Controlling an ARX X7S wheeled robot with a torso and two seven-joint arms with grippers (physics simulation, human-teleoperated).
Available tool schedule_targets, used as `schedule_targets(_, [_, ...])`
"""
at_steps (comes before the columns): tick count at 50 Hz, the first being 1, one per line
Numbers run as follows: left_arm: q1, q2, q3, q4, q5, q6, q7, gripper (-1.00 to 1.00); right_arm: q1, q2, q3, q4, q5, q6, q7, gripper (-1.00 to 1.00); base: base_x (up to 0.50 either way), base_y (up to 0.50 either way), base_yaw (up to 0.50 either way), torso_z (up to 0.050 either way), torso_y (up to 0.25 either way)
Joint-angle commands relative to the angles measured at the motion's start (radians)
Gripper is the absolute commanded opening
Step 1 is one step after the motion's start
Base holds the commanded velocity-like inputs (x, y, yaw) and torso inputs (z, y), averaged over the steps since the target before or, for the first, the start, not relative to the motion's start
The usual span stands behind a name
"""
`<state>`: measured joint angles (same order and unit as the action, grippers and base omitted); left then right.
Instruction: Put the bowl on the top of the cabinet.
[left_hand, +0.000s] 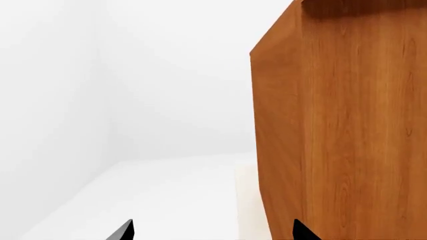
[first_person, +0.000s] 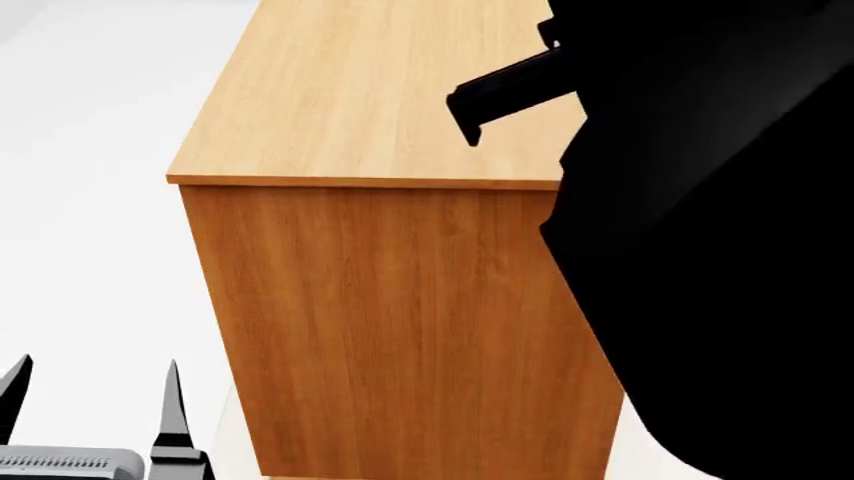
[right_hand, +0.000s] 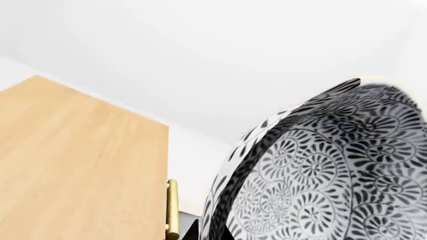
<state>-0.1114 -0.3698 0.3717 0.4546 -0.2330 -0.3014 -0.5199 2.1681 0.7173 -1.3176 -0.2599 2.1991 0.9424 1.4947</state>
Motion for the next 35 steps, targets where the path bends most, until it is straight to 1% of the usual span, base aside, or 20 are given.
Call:
schedule_targets(1, [0.002, -0.003, -0.001, -0.003, -0.003, 0.003, -0.002, 1.00, 0.045, -0.080, -0.009, 0.046, -0.002, 0.011, -0.015, -1.00, 0.00, 0.00, 0.00, 0.000, 0.000])
schedule_targets(10, [0.000, -0.004, 0.001, -0.002, -0.004, 0.002, -0.003, 1.00, 0.055, -0.113, 0.000, 0.065, 0.007, -0.013, -0.032, -1.00, 0.00, 0.00, 0.00, 0.000, 0.000])
schedule_targets(14, [-0.003, -0.003, 0.004, -0.004, -0.003, 0.001, -0.004, 1.00, 0.044, -0.126, 0.026, 0.080, 0.052, -0.054, -0.053, -1.00, 0.00, 0.00, 0.00, 0.000, 0.000])
schedule_targets(22, [0.001, -0.007, 0.003, 0.002, -0.007, 0.002, -0.006, 1.00, 0.041, -0.179, -0.007, 0.123, 0.110, -0.065, -0.021, -1.00, 0.00, 0.00, 0.00, 0.000, 0.001])
schedule_targets(29, [0.001, -0.009, 0.001, 0.000, -0.008, 0.003, -0.008, 1.00, 0.038, -0.192, -0.023, 0.167, 0.189, -0.069, -0.025, -1.00, 0.00, 0.00, 0.00, 0.000, 0.000])
schedule_targets(35, [0.000, -0.008, 0.006, -0.003, -0.006, 0.005, -0.009, 1.00, 0.026, -0.210, -0.034, 0.170, 0.193, -0.084, -0.020, -1.00, 0.00, 0.00, 0.00, 0.000, 0.000])
